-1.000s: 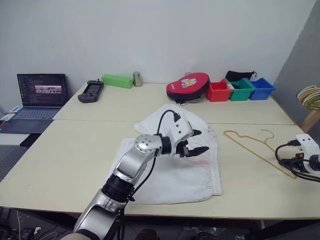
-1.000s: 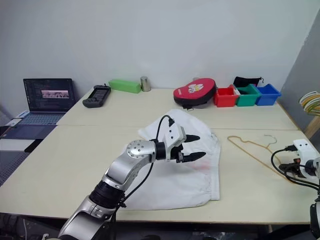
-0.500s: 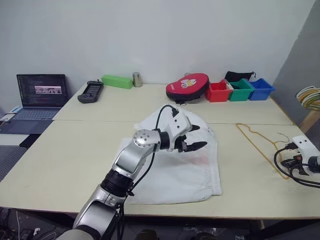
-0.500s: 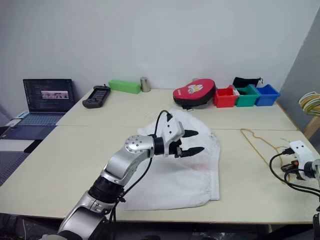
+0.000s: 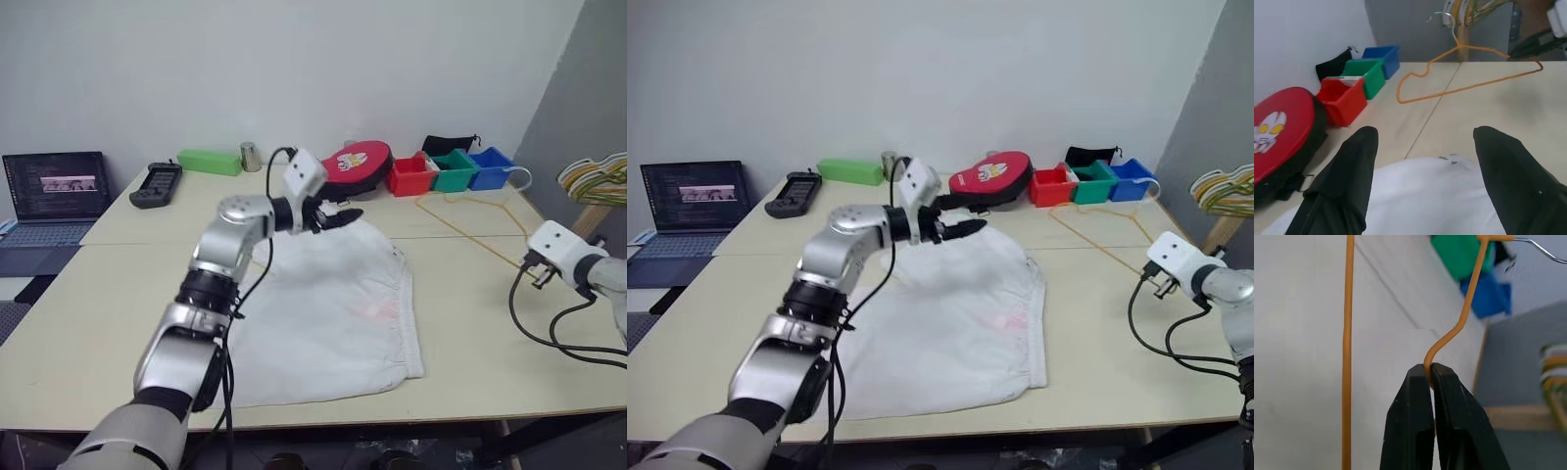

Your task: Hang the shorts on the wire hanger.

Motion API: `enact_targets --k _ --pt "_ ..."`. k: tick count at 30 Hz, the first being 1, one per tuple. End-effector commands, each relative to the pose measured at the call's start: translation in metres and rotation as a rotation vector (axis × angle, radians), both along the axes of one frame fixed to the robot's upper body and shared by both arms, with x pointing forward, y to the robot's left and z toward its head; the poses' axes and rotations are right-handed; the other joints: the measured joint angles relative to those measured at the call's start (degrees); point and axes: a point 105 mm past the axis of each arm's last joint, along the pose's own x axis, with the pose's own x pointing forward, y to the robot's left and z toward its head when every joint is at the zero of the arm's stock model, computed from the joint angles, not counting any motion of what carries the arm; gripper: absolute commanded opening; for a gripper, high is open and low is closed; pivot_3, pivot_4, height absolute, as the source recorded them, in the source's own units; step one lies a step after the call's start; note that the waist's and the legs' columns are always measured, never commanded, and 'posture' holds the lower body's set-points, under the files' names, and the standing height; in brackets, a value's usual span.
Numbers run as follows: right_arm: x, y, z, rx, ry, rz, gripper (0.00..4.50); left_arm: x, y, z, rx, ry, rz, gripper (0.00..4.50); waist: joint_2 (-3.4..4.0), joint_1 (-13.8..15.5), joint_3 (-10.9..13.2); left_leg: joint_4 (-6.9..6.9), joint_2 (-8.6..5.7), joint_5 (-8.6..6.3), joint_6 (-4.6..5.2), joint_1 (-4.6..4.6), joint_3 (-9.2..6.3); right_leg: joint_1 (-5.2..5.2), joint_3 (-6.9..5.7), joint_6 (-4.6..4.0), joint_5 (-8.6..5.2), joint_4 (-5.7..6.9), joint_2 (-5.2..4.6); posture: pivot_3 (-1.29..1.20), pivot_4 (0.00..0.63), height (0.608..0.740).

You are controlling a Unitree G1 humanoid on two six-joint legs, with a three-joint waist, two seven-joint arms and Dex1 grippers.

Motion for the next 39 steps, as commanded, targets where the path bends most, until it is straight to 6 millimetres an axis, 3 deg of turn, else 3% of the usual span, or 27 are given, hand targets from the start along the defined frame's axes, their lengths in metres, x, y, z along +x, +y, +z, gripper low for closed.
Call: enact_targets --k 1,5,9,14,18,23,27,39 --pt "0.002 0.023 0.030 -0.204 -0.174 0.144 0.00 0.001 0.014 0.042 -0.076 -0.019 -0.061 3.67 -0.05 -0.02 0.07 0.00 0.00 0.00 0.00 -0.02 0.00 -0.02 -0.01 0.00 0.00 -0.01 0.00 0.17 0.000 0.740" --pt "-0.002 0.067 0.062 -0.472 -0.416 0.384 0.00 -0.011 0.035 0.049 0.018 0.062 -0.229 4.45 0.00 -0.19 0.18 0.00 -0.03 0.00 0.00 -0.10 0.02 -0.11 -0.08 0.02 -0.02 -0.01 -0.01 0.17 0.000 0.740" --pt "-0.009 0.098 0.078 -0.489 -0.560 0.501 0.00 -0.007 0.043 0.036 0.161 0.068 -0.226 4.45 0.00 -0.38 0.19 -0.08 -0.07 -0.01 0.00 -0.06 0.00 -0.14 -0.10 -0.05 -0.07 0.01 0.02 0.17 0.000 0.740" --pt "-0.020 0.135 0.089 -0.464 -0.673 0.609 0.00 -0.010 0.038 0.019 0.220 0.129 -0.287 4.45 -0.22 -0.37 0.33 -0.05 -0.07 -0.01 0.01 -0.03 -0.05 -0.08 -0.07 -0.05 -0.07 0.03 0.02 0.16 0.000 0.740" --pt "-0.025 0.152 0.099 -0.446 -0.725 0.643 0.00 -0.012 0.032 0.003 0.277 0.134 -0.324 4.45 -0.28 -0.34 0.38 -0.03 -0.07 -0.01 0.01 -0.13 -0.05 -0.12 -0.06 -0.04 -0.08 -0.01 -0.01 0.14 0.000 0.740" --pt "-0.025 0.155 0.100 -0.452 -0.727 0.644 0.00 -0.021 0.026 -0.009 0.309 0.179 -0.401 4.45 -0.28 -0.41 0.37 -0.03 -0.06 -0.01 0.01 -0.13 -0.09 -0.13 -0.05 -0.04 -0.08 0.00 -0.02 0.14 0.000 0.740" --pt "-0.025 0.154 0.098 -0.456 -0.721 0.640 0.00 -0.020 0.026 -0.010 0.310 0.179 -0.399 3.84 -0.28 -0.99 0.38 -0.03 -0.06 -0.01 0.01 -0.11 -0.08 -0.12 -0.05 -0.04 -0.08 0.03 -0.02 0.13 0.000 0.740" --pt "-0.022 0.151 0.096 -0.456 -0.700 0.631 0.00 -0.022 0.026 -0.021 0.333 0.175 -0.401 1.17 -0.28 -1.56 0.37 -0.03 -0.04 -0.01 0.02 -0.10 -0.10 -0.12 -0.02 -0.04 -0.08 0.05 -0.01 0.13 0.000 0.740"
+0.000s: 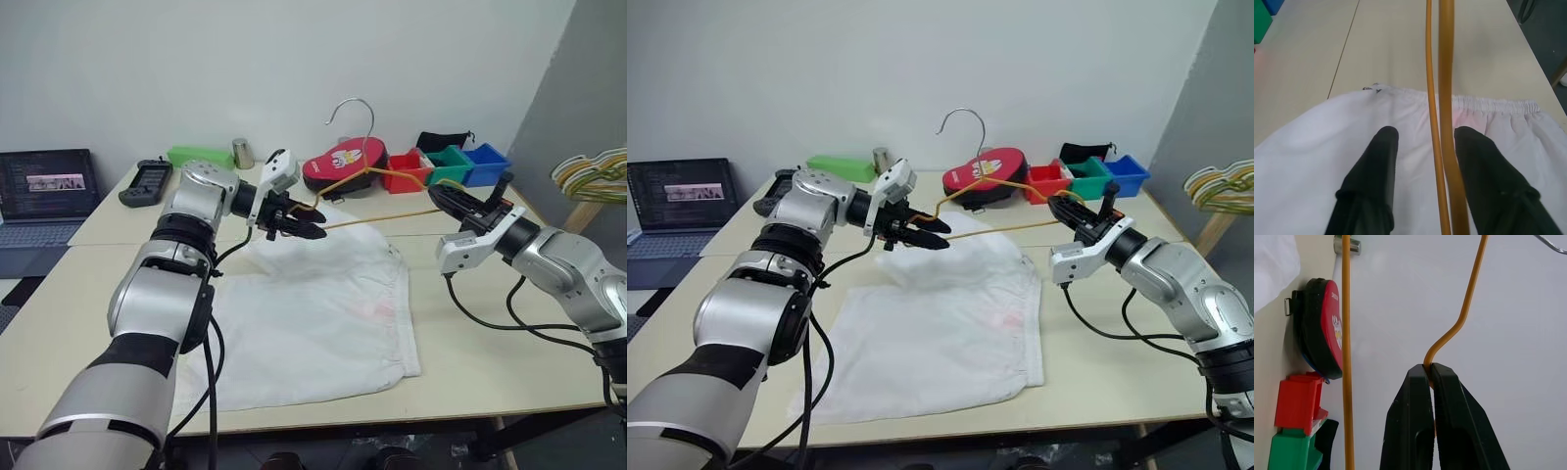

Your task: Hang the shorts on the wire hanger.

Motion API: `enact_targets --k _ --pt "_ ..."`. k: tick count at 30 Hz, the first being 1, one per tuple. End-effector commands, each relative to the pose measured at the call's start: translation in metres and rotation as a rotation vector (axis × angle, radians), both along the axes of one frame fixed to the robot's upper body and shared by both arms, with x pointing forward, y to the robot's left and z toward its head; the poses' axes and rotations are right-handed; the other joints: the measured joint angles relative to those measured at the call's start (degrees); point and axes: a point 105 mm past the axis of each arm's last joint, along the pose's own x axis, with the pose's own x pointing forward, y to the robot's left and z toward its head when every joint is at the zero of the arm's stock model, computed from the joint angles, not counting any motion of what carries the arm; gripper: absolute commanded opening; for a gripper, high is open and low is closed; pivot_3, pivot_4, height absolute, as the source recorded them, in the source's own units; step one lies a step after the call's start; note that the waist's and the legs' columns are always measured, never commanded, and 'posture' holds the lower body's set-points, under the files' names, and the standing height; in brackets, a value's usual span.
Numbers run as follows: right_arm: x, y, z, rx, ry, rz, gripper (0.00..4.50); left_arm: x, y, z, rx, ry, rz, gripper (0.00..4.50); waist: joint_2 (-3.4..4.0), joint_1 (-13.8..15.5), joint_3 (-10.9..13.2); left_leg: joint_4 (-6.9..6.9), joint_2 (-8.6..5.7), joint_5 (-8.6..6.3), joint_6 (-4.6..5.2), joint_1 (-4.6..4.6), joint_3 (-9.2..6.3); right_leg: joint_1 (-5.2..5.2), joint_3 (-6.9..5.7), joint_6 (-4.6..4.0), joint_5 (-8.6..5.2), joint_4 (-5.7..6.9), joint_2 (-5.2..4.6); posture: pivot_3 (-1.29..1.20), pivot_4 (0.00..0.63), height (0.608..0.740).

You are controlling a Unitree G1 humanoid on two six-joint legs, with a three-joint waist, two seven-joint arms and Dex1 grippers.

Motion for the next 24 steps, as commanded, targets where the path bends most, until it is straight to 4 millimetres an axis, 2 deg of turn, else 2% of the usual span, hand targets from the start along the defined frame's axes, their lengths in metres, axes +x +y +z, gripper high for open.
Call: enact_targets --k 1,5,11,12,13,18,22,24 --pt "0.000 -0.003 0.018 0.014 -0.053 -0.010 0.00 -0.001 0.000 0.005 0.015 -0.046 -0.026 0.88 0.00 -0.01 0.00 0.00 0.00 0.00 0.00 0.01 0.01 0.00 0.01 0.00 0.00 0.00 0.00 0.13 0.000 0.740" --pt "0.002 -0.004 0.018 0.016 -0.051 -0.015 0.00 -0.001 0.001 0.004 0.022 -0.053 -0.028 0.09 0.00 -0.01 0.00 0.00 0.01 0.00 0.00 0.00 -0.01 0.00 0.00 0.00 0.00 0.00 0.01 0.13 0.000 0.740" --pt "0.004 -0.006 0.010 0.025 0.002 -0.034 0.00 0.009 -0.004 0.008 0.010 -0.109 0.041 0.00 0.00 -0.01 0.00 0.00 0.01 0.00 0.00 0.01 0.01 0.00 0.00 0.00 0.00 0.00 0.00 0.12 0.000 0.740" --pt "0.005 -0.007 0.008 0.033 0.022 -0.040 0.52 0.011 -0.005 0.008 0.012 -0.122 0.052 0.00 0.00 0.00 0.00 0.00 0.01 0.00 0.00 0.01 0.01 0.00 0.01 0.00 0.00 0.00 0.00 0.12 0.000 0.740" --pt "0.005 -0.007 0.006 0.037 0.043 -0.046 0.61 0.012 -0.005 0.008 0.014 -0.137 0.059 0.00 0.00 0.00 0.00 0.00 0.01 0.00 0.00 0.01 0.01 0.00 0.02 0.00 0.00 0.00 0.00 0.12 0.000 0.740" --pt "0.004 -0.015 -0.002 0.075 0.158 -0.081 1.79 0.019 -0.005 0.003 0.056 -0.226 0.092 0.00 0.00 0.00 0.00 0.01 0.02 0.00 0.00 0.00 0.00 0.00 0.03 0.00 0.00 0.00 0.00 0.12 0.000 0.740" --pt "0.002 -0.021 0.001 0.250 0.318 -0.117 2.84 0.027 0.001 -0.010 0.180 -0.443 0.109 0.00 0.01 -0.01 -0.01 0.01 0.02 0.00 0.00 0.05 0.01 0.03 0.06 0.00 0.01 0.00 -0.01 0.11 0.000 0.740" --pt "0.001 -0.024 -0.004 0.320 0.437 -0.150 3.40 0.030 0.002 -0.012 0.226 -0.555 0.111 0.00 0.01 -0.01 0.00 0.01 0.04 0.00 0.00 0.09 0.01 0.04 0.10 0.00 0.01 0.02 -0.02 0.10 0.000 0.740"
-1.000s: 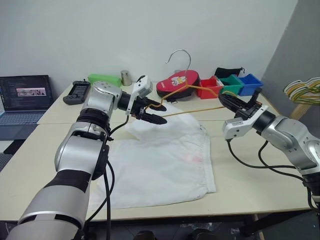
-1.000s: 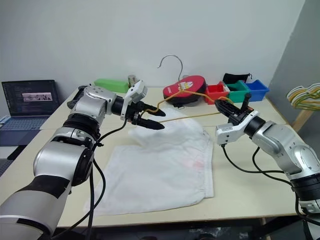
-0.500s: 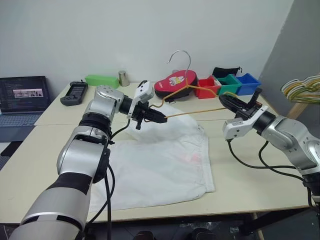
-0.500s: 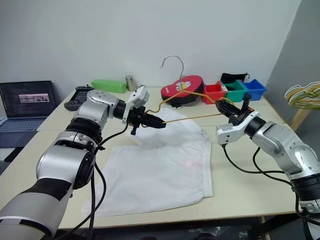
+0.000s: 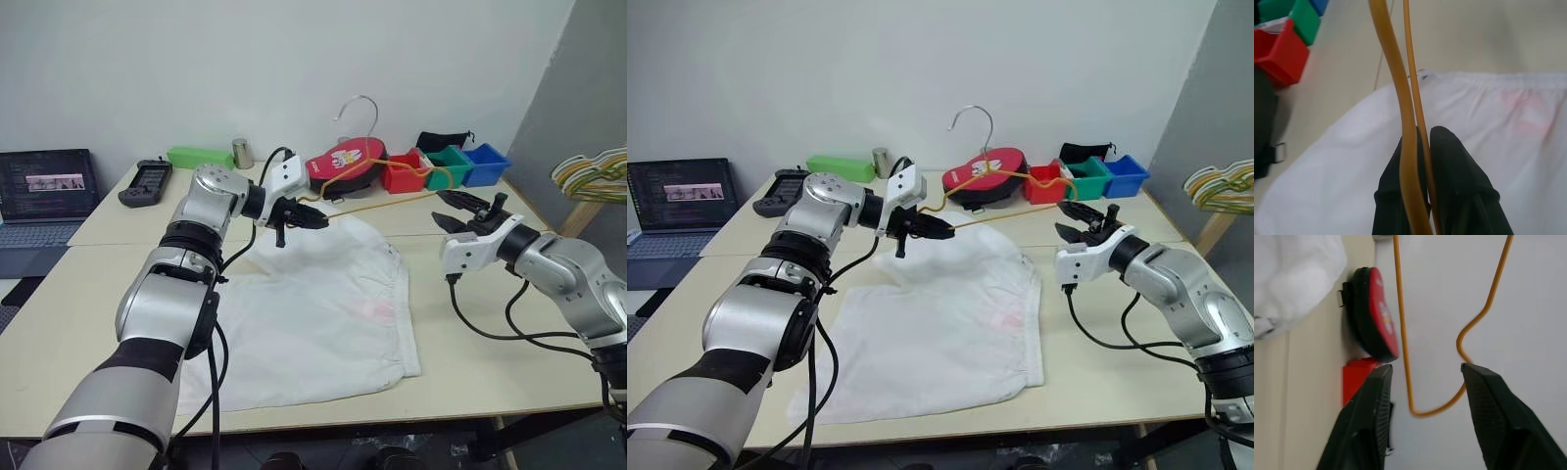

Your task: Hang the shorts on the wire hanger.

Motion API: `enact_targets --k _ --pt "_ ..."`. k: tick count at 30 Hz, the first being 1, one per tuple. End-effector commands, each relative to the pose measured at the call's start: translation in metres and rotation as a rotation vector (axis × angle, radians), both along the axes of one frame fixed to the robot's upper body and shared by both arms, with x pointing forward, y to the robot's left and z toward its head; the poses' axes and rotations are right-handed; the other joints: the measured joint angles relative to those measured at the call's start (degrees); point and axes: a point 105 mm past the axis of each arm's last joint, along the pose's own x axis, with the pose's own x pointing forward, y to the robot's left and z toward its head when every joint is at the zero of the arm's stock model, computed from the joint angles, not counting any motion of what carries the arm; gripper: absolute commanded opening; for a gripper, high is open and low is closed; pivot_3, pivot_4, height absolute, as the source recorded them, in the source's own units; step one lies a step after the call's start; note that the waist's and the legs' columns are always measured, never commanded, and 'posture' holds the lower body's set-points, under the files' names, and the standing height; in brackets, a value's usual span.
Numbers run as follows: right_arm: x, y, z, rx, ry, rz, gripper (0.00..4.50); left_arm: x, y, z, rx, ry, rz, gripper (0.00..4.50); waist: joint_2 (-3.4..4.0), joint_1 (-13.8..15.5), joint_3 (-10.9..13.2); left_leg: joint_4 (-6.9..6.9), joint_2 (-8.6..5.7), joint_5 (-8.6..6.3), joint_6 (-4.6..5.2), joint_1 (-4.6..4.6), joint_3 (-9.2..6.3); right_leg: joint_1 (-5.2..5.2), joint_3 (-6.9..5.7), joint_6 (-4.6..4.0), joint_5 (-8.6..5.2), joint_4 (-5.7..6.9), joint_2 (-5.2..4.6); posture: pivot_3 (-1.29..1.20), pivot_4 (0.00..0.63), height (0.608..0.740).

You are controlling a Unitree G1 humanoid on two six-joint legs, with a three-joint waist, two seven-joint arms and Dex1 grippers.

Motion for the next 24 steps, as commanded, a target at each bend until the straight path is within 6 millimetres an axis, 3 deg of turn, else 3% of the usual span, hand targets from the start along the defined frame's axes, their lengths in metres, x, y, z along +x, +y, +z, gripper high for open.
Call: enact_targets --k 1,4,13,17,24 --pt "-0.007 -0.005 0.015 0.184 0.161 -0.049 3.70 0.008 0.001 0.005 0.112 -0.272 -0.016 0.00 0.00 0.05 0.00 0.00 0.01 0.00 0.00 0.00 -0.01 0.00 -0.02 0.00 0.00 0.01 0.00 0.10 0.000 0.740" --pt "-0.008 -0.007 0.019 0.283 0.230 -0.090 4.40 0.007 -0.003 0.001 0.204 -0.470 -0.069 0.00 0.00 0.11 0.00 0.00 0.03 0.00 0.00 0.00 -0.08 0.01 -0.06 0.00 0.01 0.00 0.00 0.10 0.000 0.740" --pt "-0.006 -0.020 -0.010 0.238 0.454 -0.199 4.40 -0.013 -0.043 0.022 0.155 -0.884 -0.278 0.00 0.00 1.81 0.00 0.01 -0.02 -0.01 0.01 -0.01 0.06 0.01 -0.14 0.05 0.03 -0.02 -0.05 0.12 0.000 0.740" --pt "0.001 -0.027 -0.012 0.218 0.466 -0.238 4.40 -0.021 -0.050 0.023 0.128 -0.953 -0.318 0.00 0.02 1.83 -0.02 0.01 -0.02 -0.01 0.01 0.03 0.14 0.01 -0.16 0.06 0.03 -0.02 -0.05 0.12 0.000 0.740" --pt "0.005 -0.034 -0.011 0.179 0.450 -0.266 4.40 -0.021 -0.046 0.013 0.169 -0.942 -0.329 0.00 0.03 1.93 -0.02 0.00 -0.01 -0.01 0.02 0.03 0.11 0.01 -0.21 0.06 0.03 0.00 -0.02 0.13 0.000 0.740"
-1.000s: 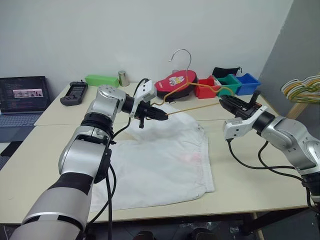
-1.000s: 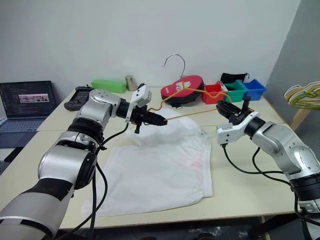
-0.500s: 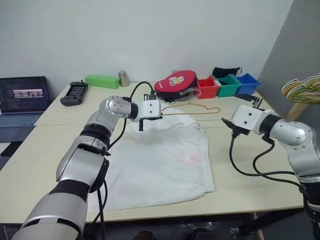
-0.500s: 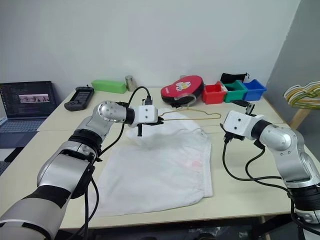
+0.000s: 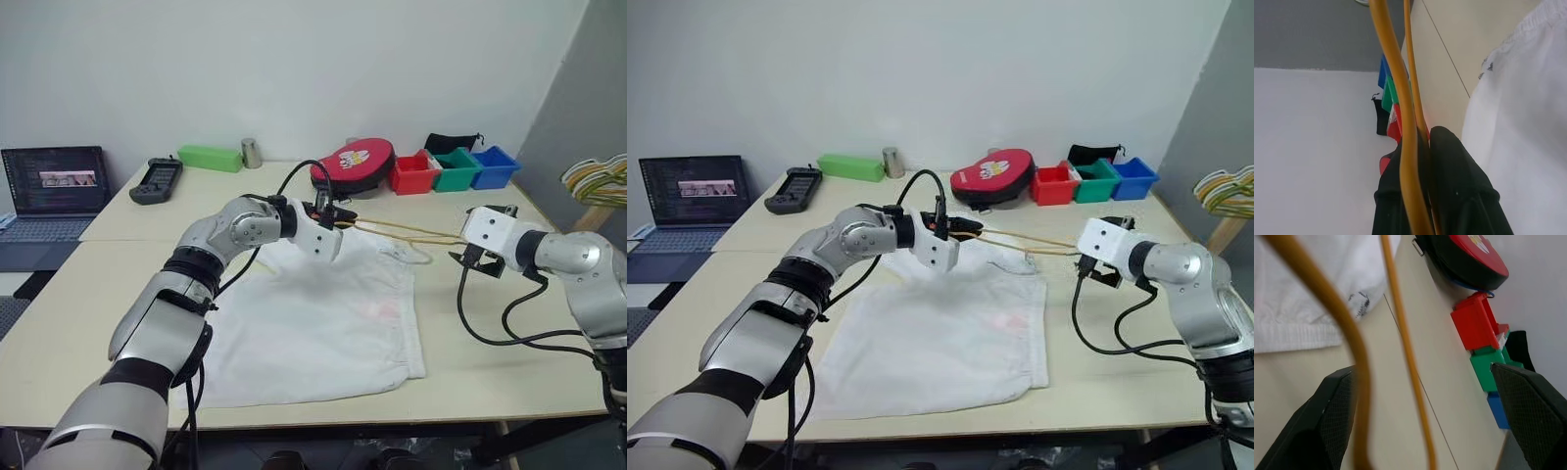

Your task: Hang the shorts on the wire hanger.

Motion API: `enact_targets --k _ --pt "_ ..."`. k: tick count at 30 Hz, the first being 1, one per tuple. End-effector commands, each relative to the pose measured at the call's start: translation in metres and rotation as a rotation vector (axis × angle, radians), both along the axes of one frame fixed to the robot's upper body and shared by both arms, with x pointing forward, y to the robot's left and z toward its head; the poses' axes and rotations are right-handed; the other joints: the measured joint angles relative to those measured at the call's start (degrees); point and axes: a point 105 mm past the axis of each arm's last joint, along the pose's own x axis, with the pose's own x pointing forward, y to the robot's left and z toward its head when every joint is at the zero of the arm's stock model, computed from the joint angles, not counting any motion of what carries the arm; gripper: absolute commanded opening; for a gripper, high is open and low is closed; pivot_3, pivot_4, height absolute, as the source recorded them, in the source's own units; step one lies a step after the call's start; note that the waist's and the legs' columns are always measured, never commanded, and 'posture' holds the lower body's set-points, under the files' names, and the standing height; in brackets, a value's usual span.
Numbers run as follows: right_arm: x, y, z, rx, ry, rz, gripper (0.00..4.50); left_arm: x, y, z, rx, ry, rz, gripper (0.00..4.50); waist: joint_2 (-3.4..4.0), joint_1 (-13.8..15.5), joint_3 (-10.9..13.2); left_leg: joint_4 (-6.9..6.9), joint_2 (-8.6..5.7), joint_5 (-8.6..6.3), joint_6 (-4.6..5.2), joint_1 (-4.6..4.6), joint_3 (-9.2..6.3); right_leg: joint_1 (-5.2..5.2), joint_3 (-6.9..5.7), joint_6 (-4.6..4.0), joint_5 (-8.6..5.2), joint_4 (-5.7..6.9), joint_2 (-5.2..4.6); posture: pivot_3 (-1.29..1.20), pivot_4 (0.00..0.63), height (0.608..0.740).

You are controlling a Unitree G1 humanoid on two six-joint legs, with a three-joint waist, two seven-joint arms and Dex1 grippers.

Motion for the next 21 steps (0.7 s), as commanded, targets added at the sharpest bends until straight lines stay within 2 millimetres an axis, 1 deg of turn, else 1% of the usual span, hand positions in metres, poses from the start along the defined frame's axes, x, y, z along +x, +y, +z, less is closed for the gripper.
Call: enact_targets --k 1,3,4,7,8,11,12,14,15,18,19,20,21 --pt "0.0019 0.0020 0.0162 -0.023 -0.055 0.015 4.40 -0.0001 0.0006 0.0100 0.000 -0.045 -0.008 0.00 0.00 0.00 0.00 0.00 0.00 0.00 0.00 0.00 0.00 0.00 0.00 0.00 0.00 0.00 0.00 0.13 0.000 0.740" --pt "-0.0002 0.0062 0.0154 -0.048 -0.054 0.044 4.02 0.0015 0.0006 0.0102 -0.007 -0.038 0.003 0.00 0.00 0.10 0.00 0.00 0.00 0.00 0.00 0.00 -0.01 0.00 -0.01 0.00 0.00 0.00 0.00 0.13 0.000 0.740" --pt "-0.0010 0.0075 0.0147 -0.063 -0.055 0.056 3.92 0.0020 0.0004 0.0105 -0.010 -0.037 0.006 0.00 0.00 0.14 0.00 0.00 0.00 0.00 0.00 0.00 -0.01 0.01 -0.01 0.00 0.00 0.00 0.00 0.13 0.000 0.740" --pt "0.0000 0.0070 0.0127 -0.108 -0.067 0.071 3.18 0.0017 -0.0019 0.0121 -0.018 -0.040 0.002 0.00 0.00 0.20 0.00 0.00 -0.01 0.00 0.00 0.00 0.00 0.01 -0.01 0.00 0.00 0.00 0.00 0.14 0.000 0.740" --pt "0.0003 0.0061 0.0111 -0.130 -0.067 0.077 3.02 0.0015 -0.0029 0.0131 -0.023 -0.041 -0.001 0.00 0.00 0.23 0.00 0.00 0.00 0.00 0.01 0.00 0.00 0.01 -0.01 0.00 0.00 0.00 0.00 0.14 0.000 0.740" --pt "0.0017 0.0020 0.0076 -0.154 -0.064 0.072 2.12 0.0011 -0.0029 0.0141 -0.027 -0.043 -0.002 0.00 0.00 0.36 0.00 0.00 0.00 0.00 0.01 0.00 0.00 0.01 -0.02 0.00 0.00 0.00 0.00 0.14 0.000 0.740" --pt "0.0023 0.0006 0.0070 -0.154 -0.064 0.066 1.95 0.0008 -0.0024 0.0138 -0.025 -0.042 -0.003 0.00 0.00 0.41 0.00 0.00 -0.01 0.00 0.01 0.00 0.01 0.01 -0.02 0.00 0.00 0.00 0.00 0.14 0.000 0.740" --pt "0.0032 -0.0012 0.0069 -0.152 -0.066 0.059 1.44 0.0008 -0.0021 0.0130 -0.024 -0.040 -0.002 0.00 0.00 0.54 0.00 0.00 -0.01 0.00 0.01 0.00 0.02 0.00 -0.01 0.00 0.00 0.00 0.00 0.14 0.000 0.740" --pt "0.0036 -0.0015 0.0073 -0.151 -0.069 0.058 1.29 0.0008 -0.0020 0.0127 -0.023 -0.039 -0.001 0.00 0.00 0.64 0.00 0.01 -0.01 0.00 0.01 0.00 0.02 0.01 -0.01 0.00 0.00 0.00 0.00 0.14 0.000 0.740" --pt "0.0043 -0.0019 0.0088 -0.157 -0.078 0.057 0.48 0.0007 -0.0021 0.0125 -0.024 -0.038 -0.001 0.00 0.00 0.93 0.00 0.00 -0.01 0.00 0.01 0.00 0.02 0.01 -0.02 0.00 0.00 0.00 0.00 0.14 0.000 0.740" --pt "0.0043 -0.0020 0.0091 -0.161 -0.081 0.058 0.40 0.0007 -0.0024 0.0124 -0.024 -0.038 -0.002 0.00 0.00 1.03 0.00 0.00 -0.01 0.00 0.01 0.00 0.01 0.01 -0.02 0.00 0.00 0.00 0.00 0.14 0.000 0.740" --pt "0.0041 -0.0020 0.0092 -0.163 -0.082 0.059 0.05 0.0006 -0.0028 0.0122 -0.025 -0.038 -0.002 0.00 0.00 1.10 0.00 0.00 -0.01 0.00 0.01 0.00 0.01 0.00 -0.02 0.00 0.00 0.00 0.00 0.14 0.000 0.740" --pt "0.0040 -0.0020 0.0095 -0.168 -0.086 0.061 0.01 0.0004 -0.0032 0.0121 -0.024 -0.038 -0.003 0.00 0.00 1.14 0.00 0.00 -0.01 0.00 0.01 0.00 0.01 0.01 -0.02 0.00 0.00 0.00 0.00 0.14 0.000 0.740"
